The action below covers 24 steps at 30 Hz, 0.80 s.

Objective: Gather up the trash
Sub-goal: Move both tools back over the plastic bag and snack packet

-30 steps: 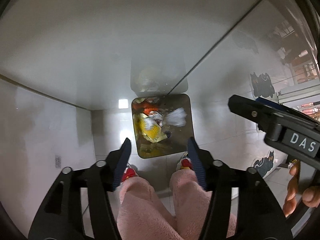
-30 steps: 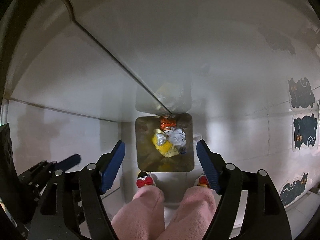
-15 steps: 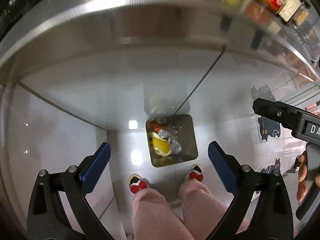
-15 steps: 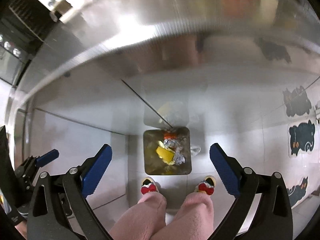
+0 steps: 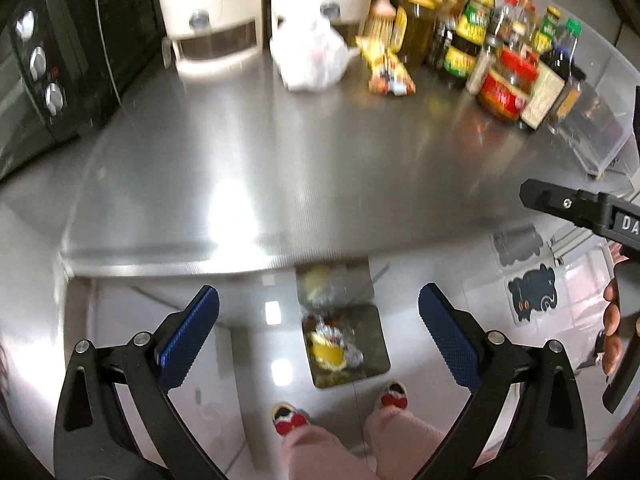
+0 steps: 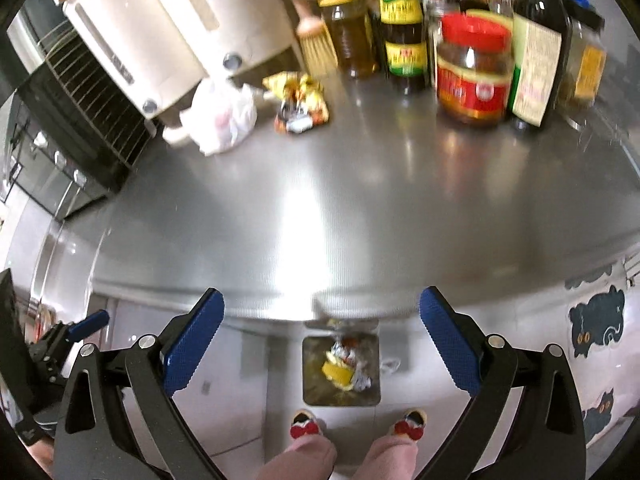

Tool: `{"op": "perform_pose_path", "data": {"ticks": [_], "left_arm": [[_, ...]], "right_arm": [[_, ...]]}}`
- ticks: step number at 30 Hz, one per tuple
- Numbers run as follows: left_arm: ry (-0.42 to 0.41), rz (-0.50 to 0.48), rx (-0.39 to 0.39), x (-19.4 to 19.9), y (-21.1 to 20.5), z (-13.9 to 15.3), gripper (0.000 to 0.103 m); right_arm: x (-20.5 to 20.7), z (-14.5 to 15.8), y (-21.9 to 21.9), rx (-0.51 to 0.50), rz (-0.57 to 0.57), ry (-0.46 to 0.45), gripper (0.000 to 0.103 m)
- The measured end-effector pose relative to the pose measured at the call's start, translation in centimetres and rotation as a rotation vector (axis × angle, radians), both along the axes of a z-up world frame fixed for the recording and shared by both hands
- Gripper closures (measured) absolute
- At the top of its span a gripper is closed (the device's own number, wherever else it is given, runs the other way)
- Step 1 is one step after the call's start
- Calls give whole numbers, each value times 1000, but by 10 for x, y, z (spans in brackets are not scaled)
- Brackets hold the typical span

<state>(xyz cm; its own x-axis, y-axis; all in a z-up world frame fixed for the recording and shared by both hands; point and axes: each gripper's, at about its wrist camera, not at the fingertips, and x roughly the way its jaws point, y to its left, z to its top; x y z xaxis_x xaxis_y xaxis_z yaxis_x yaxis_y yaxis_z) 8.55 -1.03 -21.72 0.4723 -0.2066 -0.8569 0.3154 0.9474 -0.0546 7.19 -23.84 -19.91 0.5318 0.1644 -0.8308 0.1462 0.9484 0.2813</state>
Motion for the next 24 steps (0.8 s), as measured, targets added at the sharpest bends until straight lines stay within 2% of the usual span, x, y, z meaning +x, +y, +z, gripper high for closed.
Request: {"op": "perform_pose_path", "data": {"ticks": [4,9,16,24], "left_arm": [[-43,13,-9,22,0,28,8],[-69,43,-10,55,1,43,8],[-106,42,8,105,-3,49,8],[-120,50,-12,167,-16,48,8]], "right_arm": [[23,17,-7,-23,-7,-23,4],[54,30,-8,-37,-2,-38,4],[108,32,-6,-55,8,-45,4],[170,22,-6,-41,14,-47,6]]}}
